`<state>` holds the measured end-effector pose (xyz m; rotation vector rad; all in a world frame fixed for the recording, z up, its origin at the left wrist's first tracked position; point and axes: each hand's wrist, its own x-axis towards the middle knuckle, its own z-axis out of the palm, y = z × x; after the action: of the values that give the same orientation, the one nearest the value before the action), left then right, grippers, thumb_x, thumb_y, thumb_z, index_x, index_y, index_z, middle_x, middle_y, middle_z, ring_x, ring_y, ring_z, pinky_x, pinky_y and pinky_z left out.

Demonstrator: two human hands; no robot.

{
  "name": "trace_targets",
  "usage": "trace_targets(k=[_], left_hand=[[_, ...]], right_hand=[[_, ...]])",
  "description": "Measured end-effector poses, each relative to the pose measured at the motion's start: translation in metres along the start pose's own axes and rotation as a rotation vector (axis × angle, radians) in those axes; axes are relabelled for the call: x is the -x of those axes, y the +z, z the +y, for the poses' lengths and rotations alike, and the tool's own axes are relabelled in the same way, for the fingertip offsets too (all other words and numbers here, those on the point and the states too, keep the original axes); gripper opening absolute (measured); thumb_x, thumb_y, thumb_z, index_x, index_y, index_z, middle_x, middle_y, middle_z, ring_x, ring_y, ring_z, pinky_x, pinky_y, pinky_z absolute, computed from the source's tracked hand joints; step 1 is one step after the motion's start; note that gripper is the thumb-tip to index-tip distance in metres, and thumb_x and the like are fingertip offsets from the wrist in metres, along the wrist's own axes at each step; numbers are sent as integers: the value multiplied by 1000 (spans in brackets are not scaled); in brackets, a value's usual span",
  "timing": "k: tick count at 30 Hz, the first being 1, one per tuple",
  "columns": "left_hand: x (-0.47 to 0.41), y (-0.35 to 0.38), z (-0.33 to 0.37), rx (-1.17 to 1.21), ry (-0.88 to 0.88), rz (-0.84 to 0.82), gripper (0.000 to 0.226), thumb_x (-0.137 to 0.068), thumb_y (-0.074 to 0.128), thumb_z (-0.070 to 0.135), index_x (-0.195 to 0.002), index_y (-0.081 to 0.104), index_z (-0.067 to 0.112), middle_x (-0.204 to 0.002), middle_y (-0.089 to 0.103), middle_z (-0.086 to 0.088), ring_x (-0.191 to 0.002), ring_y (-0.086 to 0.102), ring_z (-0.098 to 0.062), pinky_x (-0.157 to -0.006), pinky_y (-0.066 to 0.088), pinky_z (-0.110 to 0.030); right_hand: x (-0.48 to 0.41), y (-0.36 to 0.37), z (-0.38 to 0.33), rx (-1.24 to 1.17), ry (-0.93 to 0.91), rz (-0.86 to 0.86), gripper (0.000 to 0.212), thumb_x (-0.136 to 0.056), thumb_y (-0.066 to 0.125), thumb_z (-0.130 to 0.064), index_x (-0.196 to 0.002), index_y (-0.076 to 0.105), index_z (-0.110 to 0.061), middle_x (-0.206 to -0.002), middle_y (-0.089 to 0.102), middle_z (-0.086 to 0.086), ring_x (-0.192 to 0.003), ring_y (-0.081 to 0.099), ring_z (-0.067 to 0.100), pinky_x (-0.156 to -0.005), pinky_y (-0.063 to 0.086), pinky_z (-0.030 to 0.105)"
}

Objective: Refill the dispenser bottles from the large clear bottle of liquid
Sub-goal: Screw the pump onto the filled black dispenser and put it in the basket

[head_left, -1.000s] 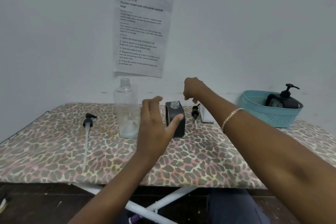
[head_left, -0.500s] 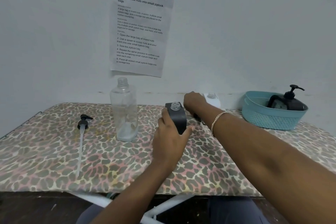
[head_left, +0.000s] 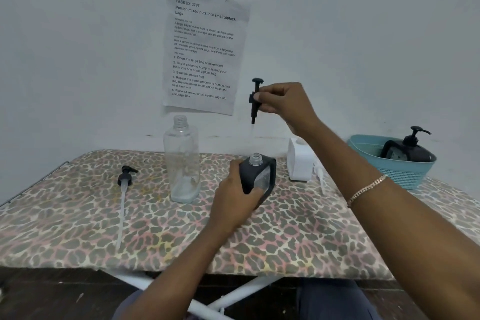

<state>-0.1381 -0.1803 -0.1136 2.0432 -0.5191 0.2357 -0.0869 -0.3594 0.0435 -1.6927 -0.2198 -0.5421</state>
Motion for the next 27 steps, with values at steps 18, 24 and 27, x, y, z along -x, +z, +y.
trace_targets(k=[18, 24, 27], left_hand=[[1, -8, -10, 250, -22, -64, 39, -91, 69, 14, -122, 54, 32, -100, 69, 10, -81, 67, -1, -61, 53, -19], [0, -8, -10, 263, -16, -65, 38, -90, 67, 11, -119, 55, 33, -98, 69, 8, -79, 66, -2, -60, 53, -19], [0, -8, -8, 268, -12, -64, 42, -90, 67, 11, -122, 54, 34, -99, 69, 10, -81, 67, -1, -60, 51, -17]], right_hand=[[42, -13, -9, 50, -83, -77, 16, -94, 74, 0, -103, 77, -13, -95, 82, 5, -96, 79, 23, -86, 63, 33], [51, -10, 15, 100, -19, -120, 20, -94, 74, -3, -114, 77, -4, -102, 81, 10, -100, 79, 27, -94, 63, 45], [60, -8, 30, 104, 30, -153, 22, -97, 72, -5, -118, 75, -5, -106, 81, 8, -104, 78, 25, -97, 61, 46]])
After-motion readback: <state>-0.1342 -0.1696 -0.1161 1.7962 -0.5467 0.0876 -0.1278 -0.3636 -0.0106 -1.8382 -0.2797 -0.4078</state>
